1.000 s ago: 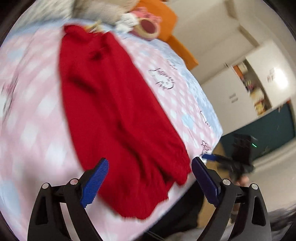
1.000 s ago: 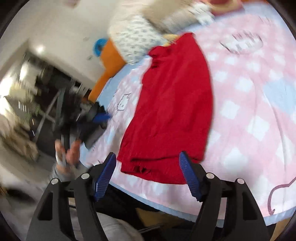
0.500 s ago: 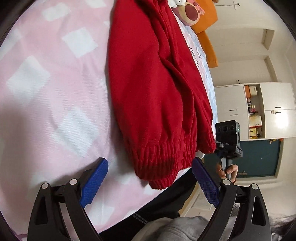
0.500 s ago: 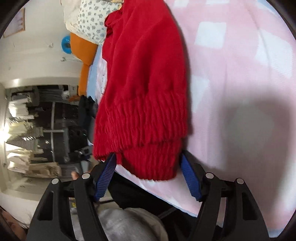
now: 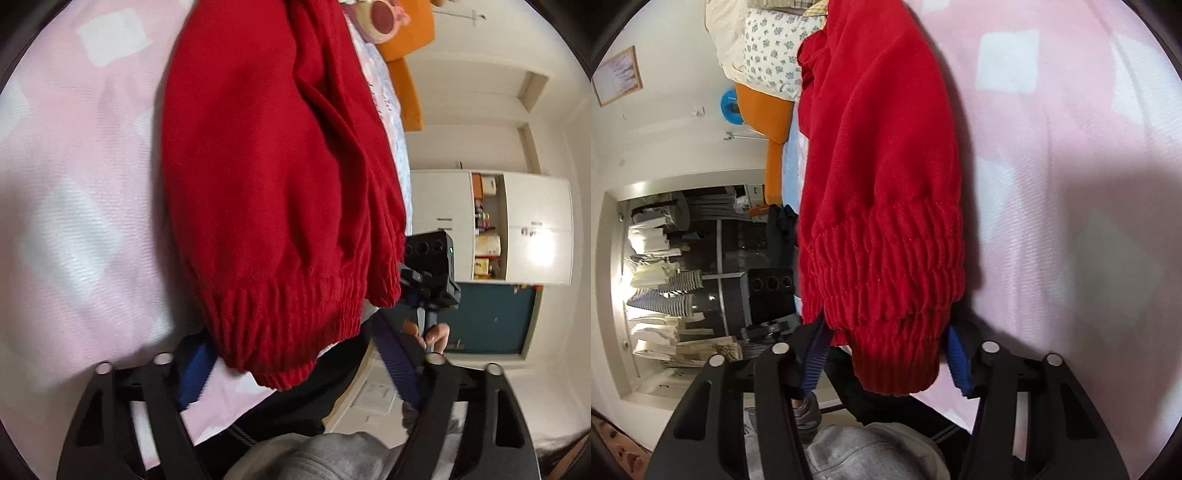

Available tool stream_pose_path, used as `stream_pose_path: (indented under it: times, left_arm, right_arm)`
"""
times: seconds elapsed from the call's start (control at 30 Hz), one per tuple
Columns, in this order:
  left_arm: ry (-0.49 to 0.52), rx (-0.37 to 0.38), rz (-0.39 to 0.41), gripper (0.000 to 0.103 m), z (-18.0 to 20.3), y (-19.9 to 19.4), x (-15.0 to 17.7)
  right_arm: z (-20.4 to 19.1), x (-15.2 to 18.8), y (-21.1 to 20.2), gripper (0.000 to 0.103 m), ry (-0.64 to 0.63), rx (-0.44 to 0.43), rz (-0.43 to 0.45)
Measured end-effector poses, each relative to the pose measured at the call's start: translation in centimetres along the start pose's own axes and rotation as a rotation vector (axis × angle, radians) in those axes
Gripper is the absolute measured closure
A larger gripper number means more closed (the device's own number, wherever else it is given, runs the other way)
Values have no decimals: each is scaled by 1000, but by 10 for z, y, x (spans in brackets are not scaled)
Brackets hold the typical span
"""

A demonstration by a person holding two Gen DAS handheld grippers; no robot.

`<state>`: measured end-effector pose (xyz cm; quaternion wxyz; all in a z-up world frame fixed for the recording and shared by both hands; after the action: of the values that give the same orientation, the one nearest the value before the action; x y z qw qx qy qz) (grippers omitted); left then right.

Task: Fold large clothes

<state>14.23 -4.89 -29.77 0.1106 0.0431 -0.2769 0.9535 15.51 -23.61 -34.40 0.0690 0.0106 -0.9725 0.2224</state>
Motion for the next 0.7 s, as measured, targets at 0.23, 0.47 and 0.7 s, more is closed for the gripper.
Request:
stream_pose_path:
  times: [0.23, 0.47, 0.7]
  left_arm:
    - [-102, 273, -20, 68, 10, -12, -10]
    - [-112, 470, 51, 68, 49, -48, -49]
    - [-146, 504, 159, 68, 51, -90, -119]
  right_arm:
    - [-24, 5, -12, 59, -4, -68, 7]
    - [-93, -30, -42, 67, -109, -80, 56]
    - [-136, -108, -49, 71, -172, -37, 71]
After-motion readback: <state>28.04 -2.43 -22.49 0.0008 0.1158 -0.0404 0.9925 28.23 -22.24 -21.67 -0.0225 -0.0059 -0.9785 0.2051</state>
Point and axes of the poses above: each gripper's, at about its wrist camera, not at the fingertips, and y roughly the way its jaws point, z to its right, x to its underside, the point moved 6 cm from there along y, roughly the way its jaws point, and after that the axes turned 12 degrees about -z, right-handed, at the moved point
